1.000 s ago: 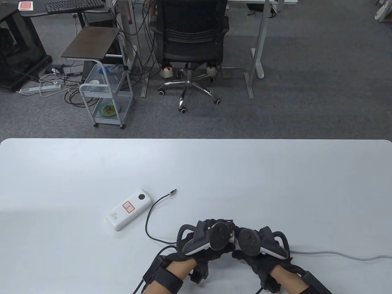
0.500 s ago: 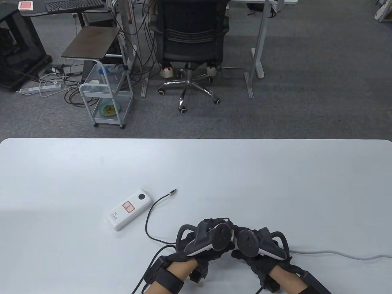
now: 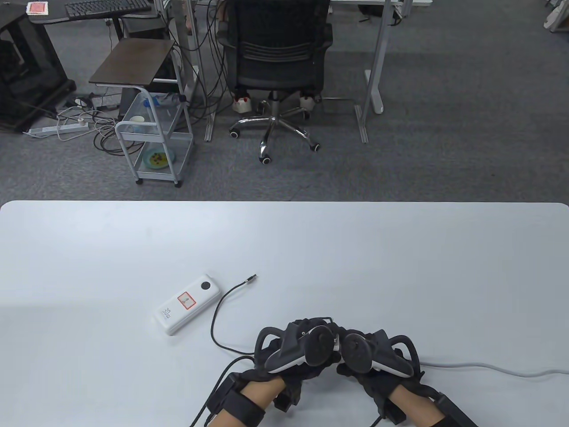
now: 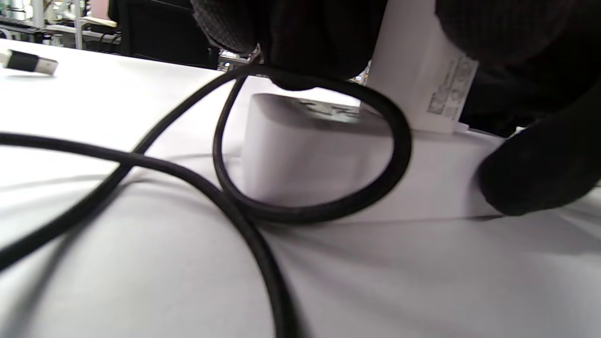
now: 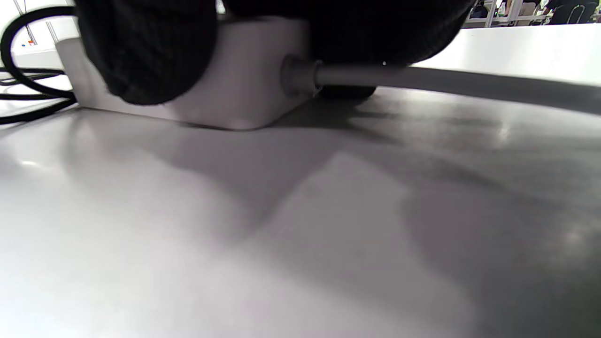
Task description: Unplug the charger and disconnect the battery pack
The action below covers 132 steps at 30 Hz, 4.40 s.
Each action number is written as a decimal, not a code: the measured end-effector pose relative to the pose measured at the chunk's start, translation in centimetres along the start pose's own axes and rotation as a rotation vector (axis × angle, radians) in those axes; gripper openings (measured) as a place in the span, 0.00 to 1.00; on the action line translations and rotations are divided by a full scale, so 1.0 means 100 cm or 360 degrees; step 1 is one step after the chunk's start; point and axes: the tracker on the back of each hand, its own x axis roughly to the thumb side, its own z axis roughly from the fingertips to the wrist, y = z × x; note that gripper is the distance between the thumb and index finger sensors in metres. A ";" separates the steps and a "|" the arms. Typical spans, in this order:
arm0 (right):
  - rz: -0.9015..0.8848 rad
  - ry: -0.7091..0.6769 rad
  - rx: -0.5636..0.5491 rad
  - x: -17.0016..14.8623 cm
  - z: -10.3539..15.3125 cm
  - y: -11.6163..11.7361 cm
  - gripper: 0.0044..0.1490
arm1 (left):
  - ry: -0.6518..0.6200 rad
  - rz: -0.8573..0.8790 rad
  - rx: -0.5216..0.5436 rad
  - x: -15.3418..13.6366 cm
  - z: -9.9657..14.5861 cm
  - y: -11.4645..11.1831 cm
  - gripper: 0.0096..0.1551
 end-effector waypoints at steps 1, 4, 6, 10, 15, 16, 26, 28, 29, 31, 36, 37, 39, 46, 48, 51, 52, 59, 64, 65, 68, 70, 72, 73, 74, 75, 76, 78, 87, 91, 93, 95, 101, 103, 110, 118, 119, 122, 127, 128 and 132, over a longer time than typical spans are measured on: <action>-0.0007 -0.0001 -0.0012 -0.001 0.000 0.000 0.52 | -0.0003 0.0034 -0.0013 -0.001 -0.001 0.000 0.42; 0.0004 -0.0008 -0.0005 0.000 0.000 0.000 0.52 | -0.0058 -0.0004 -0.0009 -0.002 0.002 0.001 0.42; 0.0039 -0.0015 -0.0006 0.001 0.000 0.000 0.52 | -0.0034 -0.0086 0.0001 0.003 0.003 0.004 0.42; 0.0035 -0.0018 -0.0027 0.001 0.000 0.001 0.52 | 0.0001 -0.0070 -0.0020 0.000 0.002 0.004 0.42; 0.0071 -0.0011 -0.0024 0.003 0.000 0.001 0.52 | -0.0024 -0.0101 0.0006 0.003 0.004 0.004 0.42; 0.0062 -0.0011 -0.0020 0.003 0.000 0.001 0.52 | -0.0010 -0.0096 -0.0017 0.003 0.003 0.005 0.42; 0.0060 -0.0013 -0.0016 0.002 0.000 0.001 0.52 | -0.0026 -0.0121 0.0013 0.003 0.004 0.005 0.42; 0.0062 -0.0017 -0.0019 0.002 0.000 0.001 0.52 | -0.0005 -0.0069 -0.0023 0.000 0.002 0.005 0.42; 0.0065 -0.0015 -0.0017 0.002 0.000 0.001 0.52 | -0.0014 -0.0028 -0.0037 -0.003 0.001 0.005 0.42; 0.0073 -0.0011 -0.0019 0.002 0.000 0.001 0.52 | -0.0029 -0.0026 -0.0021 -0.003 0.002 0.004 0.42; 0.0065 -0.0006 -0.0016 0.002 0.000 0.001 0.52 | -0.0034 -0.0114 0.0010 0.002 0.004 0.005 0.42; 0.0064 -0.0009 -0.0018 0.002 0.000 0.001 0.52 | -0.0020 -0.0093 -0.0003 0.001 0.003 0.005 0.42; 0.0065 -0.0018 -0.0024 0.002 0.000 0.001 0.52 | -0.0023 -0.0011 -0.0037 -0.005 0.000 0.004 0.42; 0.0062 -0.0008 -0.0020 0.002 0.000 0.001 0.52 | -0.0041 -0.0066 0.0049 -0.002 0.005 0.003 0.42; 0.0074 -0.0013 -0.0028 0.003 0.000 0.001 0.52 | -0.0017 0.0045 -0.0014 -0.009 0.000 0.003 0.42; 0.0133 0.0002 -0.0042 0.005 -0.001 0.001 0.52 | -0.0016 0.0065 0.0001 -0.010 -0.001 0.003 0.42; 0.0115 0.0009 -0.0026 0.004 -0.001 0.001 0.52 | -0.0035 -0.0013 0.0029 -0.007 0.001 0.004 0.41; 0.0102 -0.0002 -0.0030 0.004 -0.001 0.001 0.52 | 0.0000 0.0144 -0.0024 -0.016 -0.001 0.002 0.41; 0.0120 0.0015 -0.0035 0.005 -0.001 0.001 0.52 | -0.0064 0.0089 0.0087 -0.014 0.006 0.004 0.41; 0.0128 0.0017 -0.0028 0.006 -0.001 0.001 0.52 | -0.0076 0.0004 0.0105 -0.010 0.008 0.005 0.41; 0.0126 0.0007 -0.0039 0.005 0.000 0.002 0.52 | -0.0039 0.0118 0.0050 -0.012 0.006 0.004 0.41; 0.0119 0.0007 -0.0034 0.005 -0.001 0.002 0.52 | -0.0055 0.0124 0.0054 -0.016 0.006 0.005 0.41; 0.0122 0.0005 -0.0032 0.005 -0.001 0.002 0.52 | -0.0060 0.0113 0.0075 -0.016 0.009 0.006 0.42; 0.0124 0.0005 -0.0031 0.005 -0.001 0.002 0.52 | -0.0066 0.0096 0.0088 -0.015 0.009 0.007 0.41; 0.0125 0.0004 -0.0031 0.005 -0.001 0.002 0.52 | -0.0062 0.0082 0.0087 -0.014 0.010 0.008 0.42; 0.0121 0.0004 -0.0031 0.005 -0.001 0.002 0.52 | -0.0064 0.0095 0.0098 -0.013 0.010 0.009 0.41; 0.0123 0.0005 -0.0031 0.005 -0.001 0.002 0.52 | -0.0068 0.0113 0.0116 -0.014 0.011 0.010 0.41; 0.0132 0.0009 -0.0029 0.006 -0.001 0.001 0.52 | -0.0071 0.0144 0.0133 -0.014 0.013 0.015 0.41; 0.0165 -0.0002 -0.0050 0.007 0.000 0.002 0.52 | -0.0064 0.0065 0.0167 -0.015 0.017 0.023 0.41; 0.0190 -0.0004 -0.0068 0.008 0.001 0.003 0.52 | -0.0048 0.0069 0.0147 -0.020 0.018 0.027 0.41; 0.0217 -0.0006 -0.0076 0.010 0.003 0.005 0.52 | -0.0040 0.0052 0.0135 -0.022 0.018 0.030 0.41; 0.0318 -0.0010 -0.0048 0.014 0.005 0.009 0.52 | -0.0053 -0.0049 0.0048 -0.024 0.021 0.038 0.41; 0.0367 0.0006 -0.0101 0.017 0.010 0.005 0.53 | 0.0011 -0.0079 0.0103 -0.037 0.024 0.053 0.41; 0.0361 0.0036 -0.0104 0.018 0.014 0.000 0.53 | 0.0039 -0.0055 0.0085 -0.045 0.023 0.055 0.41; 0.0277 0.0024 -0.0315 0.018 0.025 -0.021 0.52 | 0.0122 -0.0044 0.0119 -0.065 0.025 0.067 0.42; 0.0252 0.0044 -0.0295 0.013 0.024 -0.018 0.52 | 0.0185 -0.0003 0.0214 -0.078 0.035 0.092 0.42; 0.0253 0.0047 -0.0296 0.012 0.024 -0.018 0.52 | 0.0194 0.0002 0.0221 -0.080 0.036 0.096 0.41; 0.0248 0.0046 -0.0312 0.013 0.024 -0.019 0.51 | 0.0260 -0.0054 0.0265 -0.087 0.041 0.106 0.42; 0.0256 0.0037 -0.0326 0.013 0.025 -0.019 0.51 | 0.0383 -0.0125 0.0301 -0.107 0.049 0.119 0.41; 0.0260 0.0037 -0.0325 0.013 0.025 -0.019 0.51 | 0.0419 -0.0136 0.0307 -0.112 0.051 0.121 0.41; 0.0261 0.0026 -0.0339 0.013 0.024 -0.019 0.51 | 0.0539 -0.0211 0.0295 -0.125 0.054 0.125 0.41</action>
